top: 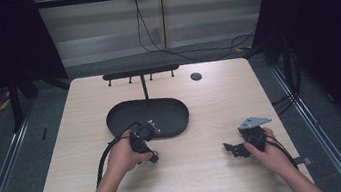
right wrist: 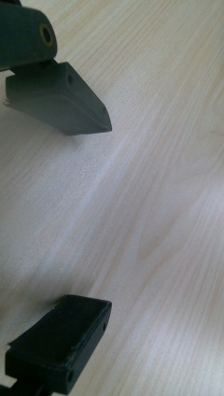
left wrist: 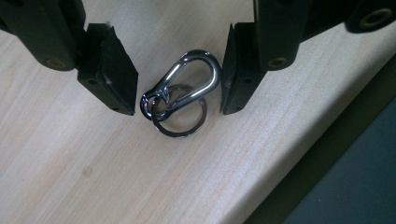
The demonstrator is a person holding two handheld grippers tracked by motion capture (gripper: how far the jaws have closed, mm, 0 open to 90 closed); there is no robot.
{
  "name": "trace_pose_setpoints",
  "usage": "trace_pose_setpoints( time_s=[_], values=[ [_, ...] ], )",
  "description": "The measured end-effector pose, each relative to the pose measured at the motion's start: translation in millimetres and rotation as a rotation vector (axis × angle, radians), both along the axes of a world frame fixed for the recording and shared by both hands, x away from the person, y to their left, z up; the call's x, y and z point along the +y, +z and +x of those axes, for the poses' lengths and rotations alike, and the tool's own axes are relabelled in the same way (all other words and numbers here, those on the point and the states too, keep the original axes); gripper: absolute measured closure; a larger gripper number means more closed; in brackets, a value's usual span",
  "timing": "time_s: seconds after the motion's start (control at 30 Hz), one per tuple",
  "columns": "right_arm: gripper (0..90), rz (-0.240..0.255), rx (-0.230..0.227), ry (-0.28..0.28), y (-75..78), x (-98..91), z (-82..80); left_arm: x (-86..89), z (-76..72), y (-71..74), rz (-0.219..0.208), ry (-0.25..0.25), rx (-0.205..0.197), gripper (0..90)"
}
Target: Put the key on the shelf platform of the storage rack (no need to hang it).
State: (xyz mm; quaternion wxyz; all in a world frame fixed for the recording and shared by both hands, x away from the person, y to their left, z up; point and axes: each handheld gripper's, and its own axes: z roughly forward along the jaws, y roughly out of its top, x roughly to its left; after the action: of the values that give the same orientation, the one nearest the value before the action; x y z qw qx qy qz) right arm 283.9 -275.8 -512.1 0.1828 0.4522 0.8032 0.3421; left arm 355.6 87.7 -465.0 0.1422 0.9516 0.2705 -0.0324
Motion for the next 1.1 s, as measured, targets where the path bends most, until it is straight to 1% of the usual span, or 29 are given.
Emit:
trace_pose_setpoints(
  time_s=[0.07,0.2,0.23,0.27,0.3,0.33,0.4,0.47,0.57,0.83,0.97,1.1],
  values=[
    [11.8,0.000,0.000,0.000,0.0,0.0,0.0,-3.1,0.0,-2.2,0.027,-0.002,0.003,47.2],
    [11.9,0.000,0.000,0.000,0.0,0.0,0.0,-5.8,-0.6,-2.6,0.042,-0.017,-0.007,49.7],
    [11.8,0.000,0.000,0.000,0.0,0.0,0.0,-6.4,-1.1,-2.6,0.042,-0.017,-0.012,51.7],
    [11.9,0.000,0.000,0.000,0.0,0.0,0.1,-6.6,-1.2,-2.6,0.043,-0.022,-0.018,57.0],
    [11.9,0.000,0.000,0.000,0.0,0.0,0.1,-6.7,-1.5,-2.5,0.047,-0.026,-0.025,57.0],
    [11.9,0.002,0.000,0.001,-0.1,0.0,0.1,-6.8,-2.2,-2.3,0.047,-0.022,-0.021,60.6],
    [11.9,0.000,0.000,0.000,0.0,0.0,0.1,-6.7,-2.5,-2.2,0.050,-0.019,-0.022,61.3],
    [11.9,0.000,0.000,0.001,0.0,0.0,0.1,-6.9,-2.8,-1.8,0.055,-0.009,-0.017,64.8],
    [11.9,0.000,0.000,0.001,0.0,0.0,0.2,-7.7,-2.9,-1.6,0.059,-0.003,-0.014,65.8],
    [11.9,-0.001,0.002,0.001,0.1,0.1,0.2,-8.5,-1.8,-1.0,0.070,0.039,-0.001,67.3],
    [11.9,0.000,0.003,0.001,0.1,0.1,0.2,-8.4,-0.9,-0.1,0.073,0.042,0.013,67.6],
    [11.9,0.000,0.003,0.001,0.2,0.1,0.2,-8.3,-1.4,4.1,0.070,0.040,0.009,67.7]
  ],
)
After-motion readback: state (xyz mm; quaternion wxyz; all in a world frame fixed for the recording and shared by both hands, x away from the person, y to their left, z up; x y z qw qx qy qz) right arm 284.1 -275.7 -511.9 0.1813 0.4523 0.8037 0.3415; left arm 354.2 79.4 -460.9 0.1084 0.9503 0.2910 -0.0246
